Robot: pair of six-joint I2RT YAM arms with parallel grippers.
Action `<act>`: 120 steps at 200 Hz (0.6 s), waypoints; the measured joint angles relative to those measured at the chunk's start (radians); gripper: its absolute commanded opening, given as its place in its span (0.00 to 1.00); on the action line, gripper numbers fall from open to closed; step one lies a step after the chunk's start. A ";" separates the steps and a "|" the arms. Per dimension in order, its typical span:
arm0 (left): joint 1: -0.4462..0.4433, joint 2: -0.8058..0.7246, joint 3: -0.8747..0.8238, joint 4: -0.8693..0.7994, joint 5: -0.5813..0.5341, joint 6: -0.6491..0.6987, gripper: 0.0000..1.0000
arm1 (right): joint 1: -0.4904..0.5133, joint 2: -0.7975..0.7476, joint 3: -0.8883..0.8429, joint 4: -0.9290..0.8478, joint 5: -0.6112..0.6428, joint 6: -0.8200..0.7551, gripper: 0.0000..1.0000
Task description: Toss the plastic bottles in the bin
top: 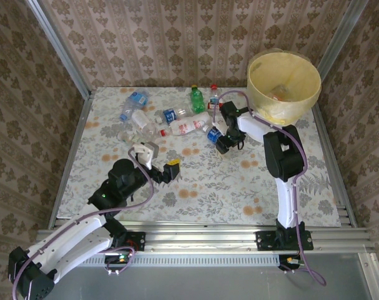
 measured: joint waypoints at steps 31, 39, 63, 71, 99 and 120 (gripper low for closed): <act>0.000 0.049 0.000 0.050 0.024 -0.023 1.00 | 0.008 -0.087 -0.048 0.021 0.000 0.028 0.54; 0.000 0.063 0.000 0.061 0.030 -0.030 1.00 | 0.012 -0.117 -0.062 0.031 0.000 0.038 0.53; 0.000 0.105 0.000 0.105 0.046 -0.049 1.00 | 0.030 -0.220 -0.108 0.059 0.000 0.069 0.51; 0.000 0.120 0.000 0.121 0.052 -0.055 1.00 | 0.036 -0.255 -0.125 0.073 0.000 0.083 0.50; 0.000 0.187 0.000 0.198 0.076 -0.084 1.00 | 0.053 -0.375 -0.185 0.106 -0.014 0.132 0.48; 0.000 0.253 0.000 0.273 0.093 -0.112 1.00 | 0.068 -0.465 -0.224 0.143 -0.028 0.171 0.48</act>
